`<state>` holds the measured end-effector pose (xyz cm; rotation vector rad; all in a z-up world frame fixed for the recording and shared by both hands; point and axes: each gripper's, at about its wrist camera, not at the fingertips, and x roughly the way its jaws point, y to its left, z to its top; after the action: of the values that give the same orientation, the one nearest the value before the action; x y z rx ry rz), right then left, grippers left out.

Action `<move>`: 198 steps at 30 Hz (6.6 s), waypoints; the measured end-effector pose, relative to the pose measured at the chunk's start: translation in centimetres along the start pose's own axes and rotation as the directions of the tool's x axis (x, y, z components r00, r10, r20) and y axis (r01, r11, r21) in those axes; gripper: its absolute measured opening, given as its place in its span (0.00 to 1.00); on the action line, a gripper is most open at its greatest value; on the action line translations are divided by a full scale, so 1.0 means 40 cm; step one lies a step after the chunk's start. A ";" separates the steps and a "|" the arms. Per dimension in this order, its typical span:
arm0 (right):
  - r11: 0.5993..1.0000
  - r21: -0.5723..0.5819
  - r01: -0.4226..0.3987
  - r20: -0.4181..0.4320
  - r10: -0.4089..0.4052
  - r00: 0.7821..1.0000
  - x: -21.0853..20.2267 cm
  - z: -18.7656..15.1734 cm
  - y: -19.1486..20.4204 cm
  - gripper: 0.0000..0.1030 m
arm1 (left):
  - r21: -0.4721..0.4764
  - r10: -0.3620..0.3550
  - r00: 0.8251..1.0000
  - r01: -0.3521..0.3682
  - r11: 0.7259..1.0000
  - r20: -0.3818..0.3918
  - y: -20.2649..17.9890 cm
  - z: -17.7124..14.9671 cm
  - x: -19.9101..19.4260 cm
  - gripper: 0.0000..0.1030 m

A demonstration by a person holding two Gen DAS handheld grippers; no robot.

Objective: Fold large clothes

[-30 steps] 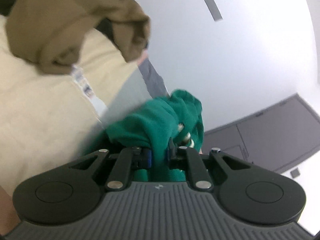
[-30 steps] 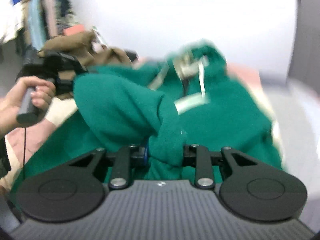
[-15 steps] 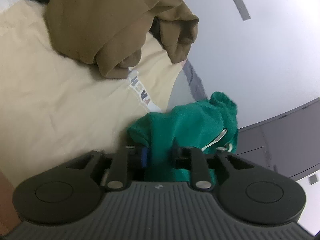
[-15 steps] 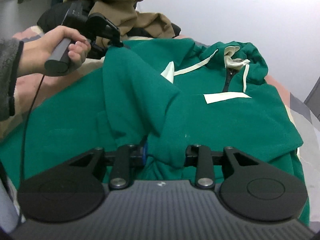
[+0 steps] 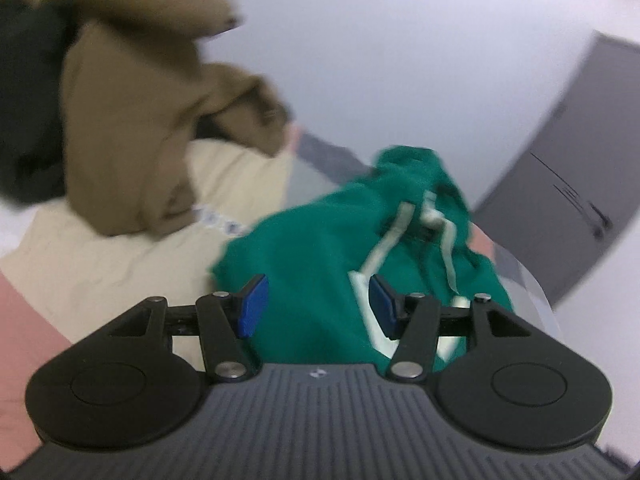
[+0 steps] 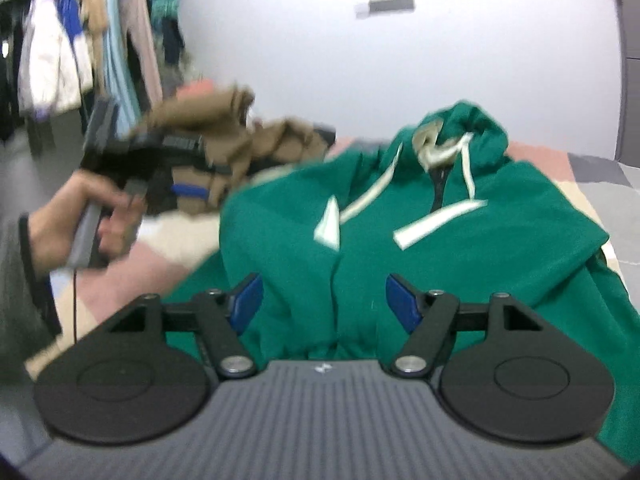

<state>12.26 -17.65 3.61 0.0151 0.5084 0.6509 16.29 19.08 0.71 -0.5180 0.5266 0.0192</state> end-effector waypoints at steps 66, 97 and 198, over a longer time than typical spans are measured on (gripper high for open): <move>0.898 0.326 0.295 -0.121 -0.269 0.955 1.160 0.509 -0.852 0.76 | 0.149 -0.035 0.961 0.078 0.986 -0.276 -0.246 0.308 1.170 0.65; 0.989 -0.092 0.114 0.286 -0.083 0.955 0.427 0.603 -0.397 0.17 | 0.143 -0.039 0.999 0.035 0.989 0.025 -0.252 0.268 0.385 0.64; 0.976 0.209 -0.060 -0.038 0.069 0.997 -0.031 0.011 -0.167 0.57 | 0.147 -0.097 0.945 0.149 0.978 -0.313 -0.154 -0.326 0.179 0.33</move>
<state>15.47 -23.65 3.43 0.2149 0.6202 0.6606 17.19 6.69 -9.54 -0.3884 0.7894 -0.2270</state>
